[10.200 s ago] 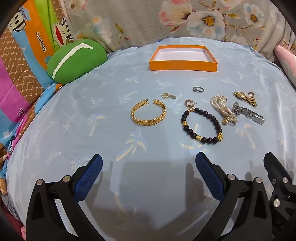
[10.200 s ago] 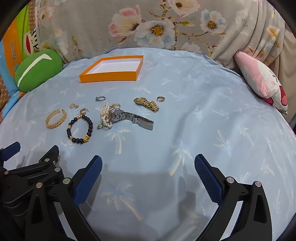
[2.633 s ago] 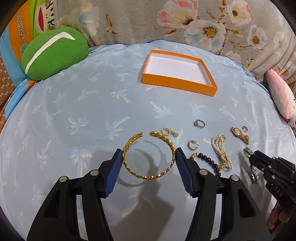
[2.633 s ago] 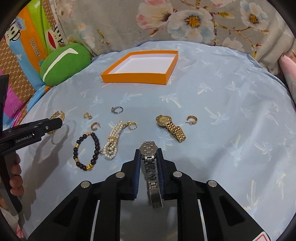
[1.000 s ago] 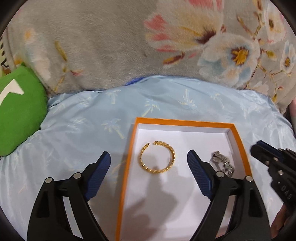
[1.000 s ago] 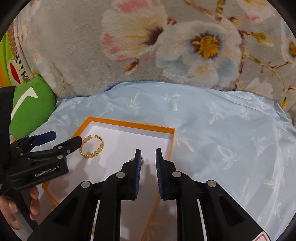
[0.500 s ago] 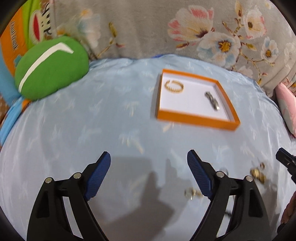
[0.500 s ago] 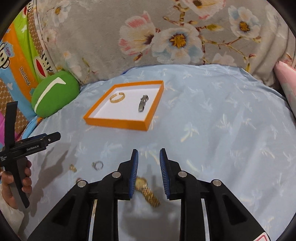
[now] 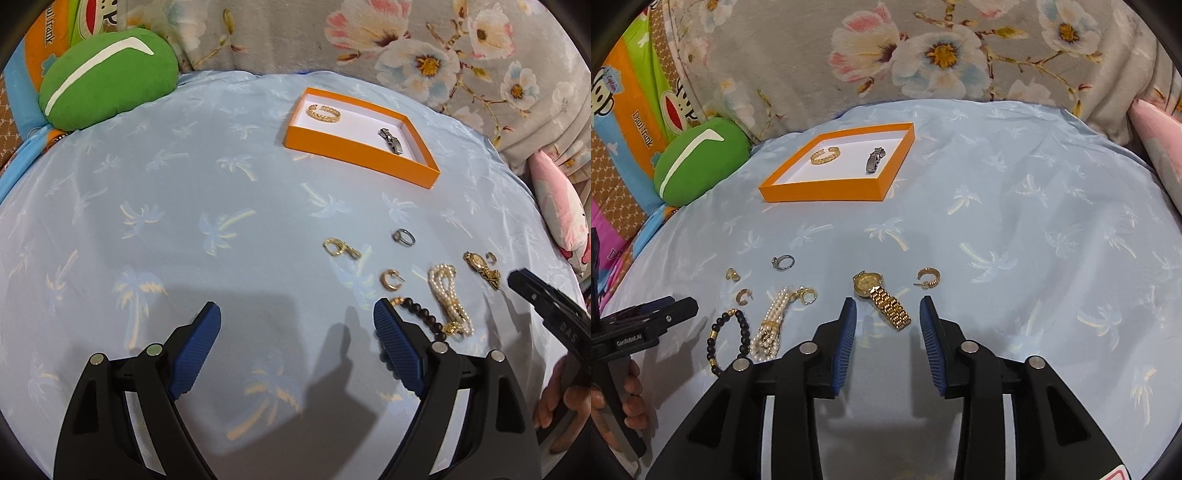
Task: Organize jewelry
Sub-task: 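Grasp the gold watch with the right tool while the left tool grasps the pearl bracelet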
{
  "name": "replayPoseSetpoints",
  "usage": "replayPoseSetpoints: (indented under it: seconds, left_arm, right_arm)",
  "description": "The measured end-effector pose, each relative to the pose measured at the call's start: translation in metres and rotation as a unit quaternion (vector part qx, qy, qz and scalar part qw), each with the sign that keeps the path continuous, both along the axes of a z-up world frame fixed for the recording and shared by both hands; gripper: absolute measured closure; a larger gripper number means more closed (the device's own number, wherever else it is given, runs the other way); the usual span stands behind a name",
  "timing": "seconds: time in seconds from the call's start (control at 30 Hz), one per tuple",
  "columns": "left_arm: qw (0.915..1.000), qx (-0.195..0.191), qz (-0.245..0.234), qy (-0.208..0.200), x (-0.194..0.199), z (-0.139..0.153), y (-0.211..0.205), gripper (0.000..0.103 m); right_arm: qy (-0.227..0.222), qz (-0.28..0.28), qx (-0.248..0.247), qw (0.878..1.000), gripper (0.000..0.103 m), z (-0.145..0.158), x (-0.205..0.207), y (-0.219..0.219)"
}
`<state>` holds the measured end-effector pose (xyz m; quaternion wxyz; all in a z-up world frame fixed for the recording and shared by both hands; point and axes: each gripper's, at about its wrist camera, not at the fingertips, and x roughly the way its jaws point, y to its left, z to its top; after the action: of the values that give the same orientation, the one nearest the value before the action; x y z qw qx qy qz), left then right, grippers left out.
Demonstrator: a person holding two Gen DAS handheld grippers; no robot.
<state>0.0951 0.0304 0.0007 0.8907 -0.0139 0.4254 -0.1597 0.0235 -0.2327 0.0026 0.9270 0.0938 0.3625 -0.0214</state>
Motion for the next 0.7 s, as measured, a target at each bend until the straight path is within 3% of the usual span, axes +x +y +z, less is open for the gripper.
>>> replayPoseSetpoints:
  seconds: [0.13, 0.43, 0.5, 0.63, 0.7]
  left_arm:
    - [0.9998, 0.016, -0.008, -0.008, -0.006, -0.003, -0.006, 0.021]
    - [0.9996, -0.003, -0.028, -0.007, -0.012, -0.002, -0.006, 0.02]
    - [0.9994, -0.008, -0.034, 0.0, -0.013, -0.004, -0.007, 0.02]
    - [0.999, -0.01, -0.044, 0.002, -0.019, -0.004, -0.012, 0.02]
    - [0.9988, -0.01, -0.048, 0.004, -0.021, -0.005, -0.015, 0.02]
  right_arm:
    - [0.019, 0.028, -0.023, 0.999, 0.057, -0.005, 0.019, 0.006]
    - [0.056, 0.044, -0.022, 0.997, 0.057, -0.014, 0.048, 0.007]
    - [0.062, 0.047, -0.029, 0.997, 0.06, -0.015, 0.049, 0.01]
    - [0.065, 0.042, -0.039, 0.996, 0.081, -0.015, 0.047, 0.014]
    - [0.064, 0.035, -0.035, 0.997, 0.082, -0.015, 0.044, 0.014]
